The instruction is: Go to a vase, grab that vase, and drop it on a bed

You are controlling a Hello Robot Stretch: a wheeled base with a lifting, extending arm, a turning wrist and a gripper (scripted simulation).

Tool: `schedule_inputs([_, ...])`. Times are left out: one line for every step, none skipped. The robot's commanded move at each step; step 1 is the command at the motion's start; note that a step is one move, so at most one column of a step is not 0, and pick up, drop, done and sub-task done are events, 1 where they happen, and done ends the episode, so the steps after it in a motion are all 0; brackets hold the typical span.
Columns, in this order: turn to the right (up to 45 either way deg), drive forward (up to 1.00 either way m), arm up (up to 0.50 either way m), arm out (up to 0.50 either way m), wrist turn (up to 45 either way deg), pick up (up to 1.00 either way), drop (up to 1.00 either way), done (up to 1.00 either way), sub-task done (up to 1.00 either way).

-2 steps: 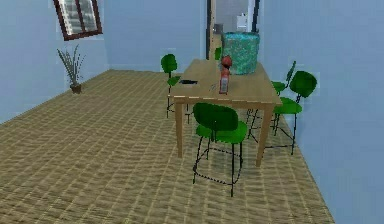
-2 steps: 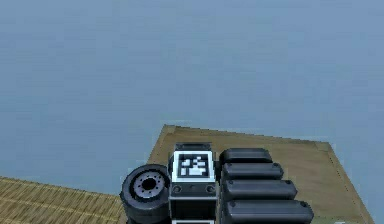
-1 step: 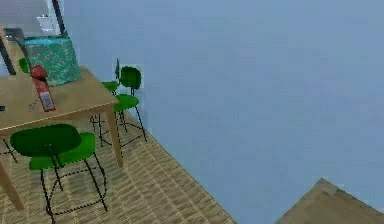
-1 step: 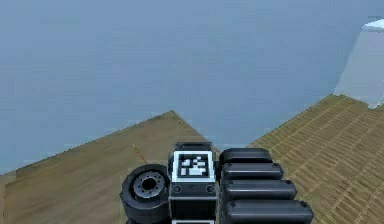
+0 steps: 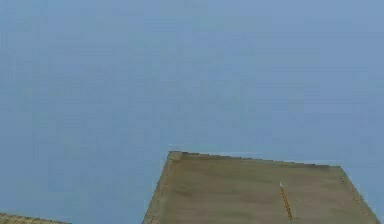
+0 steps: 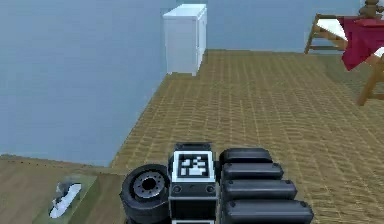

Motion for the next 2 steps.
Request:
schedule_inputs([-45.0, 0.0, 0.0, 0.0, 0.0, 0.0, 0.0, 0.0, 0.0])
schedule_inputs([-45.0, 0.0, 0.0, 0.0, 0.0, 0.0, 0.0, 0.0, 0.0])
